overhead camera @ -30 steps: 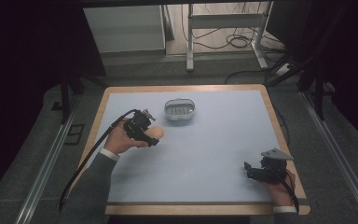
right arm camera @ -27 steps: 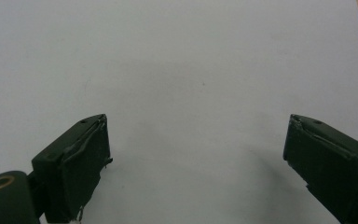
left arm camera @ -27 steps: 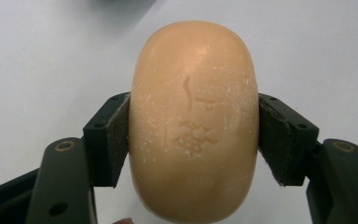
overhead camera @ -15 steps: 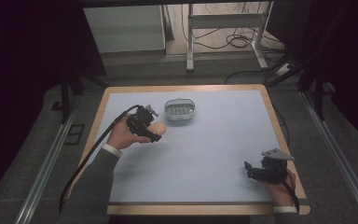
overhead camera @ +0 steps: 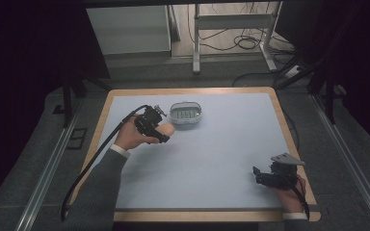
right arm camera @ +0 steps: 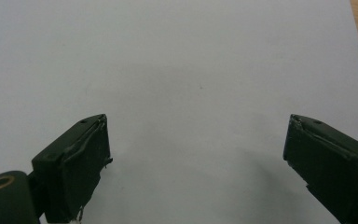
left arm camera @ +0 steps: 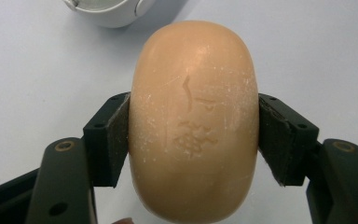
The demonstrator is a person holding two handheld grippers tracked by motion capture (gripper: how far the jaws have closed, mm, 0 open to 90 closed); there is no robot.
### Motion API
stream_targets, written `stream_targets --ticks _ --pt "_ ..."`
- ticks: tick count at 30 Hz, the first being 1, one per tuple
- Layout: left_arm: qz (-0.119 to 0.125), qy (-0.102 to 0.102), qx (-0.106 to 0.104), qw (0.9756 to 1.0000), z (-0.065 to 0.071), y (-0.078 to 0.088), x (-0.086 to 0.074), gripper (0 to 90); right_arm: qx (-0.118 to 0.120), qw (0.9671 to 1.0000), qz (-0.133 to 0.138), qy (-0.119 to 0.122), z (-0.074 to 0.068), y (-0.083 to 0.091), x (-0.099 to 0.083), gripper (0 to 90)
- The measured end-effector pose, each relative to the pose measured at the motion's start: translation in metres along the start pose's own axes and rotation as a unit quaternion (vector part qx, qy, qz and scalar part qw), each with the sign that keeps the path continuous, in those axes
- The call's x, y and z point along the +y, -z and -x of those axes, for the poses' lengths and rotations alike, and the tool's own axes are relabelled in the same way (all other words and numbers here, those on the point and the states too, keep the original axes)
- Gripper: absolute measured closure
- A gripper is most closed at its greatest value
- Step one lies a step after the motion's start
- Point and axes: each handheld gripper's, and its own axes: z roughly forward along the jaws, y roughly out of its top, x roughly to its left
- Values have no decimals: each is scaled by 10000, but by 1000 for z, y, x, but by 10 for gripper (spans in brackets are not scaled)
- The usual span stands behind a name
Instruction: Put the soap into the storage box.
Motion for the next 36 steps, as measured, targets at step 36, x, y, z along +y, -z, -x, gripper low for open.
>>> stream_targets --ticks 36 --pt "-85 -38 -28 10000 -16 -16 28 326 -11 10000 69 -2 1 2 2 71"
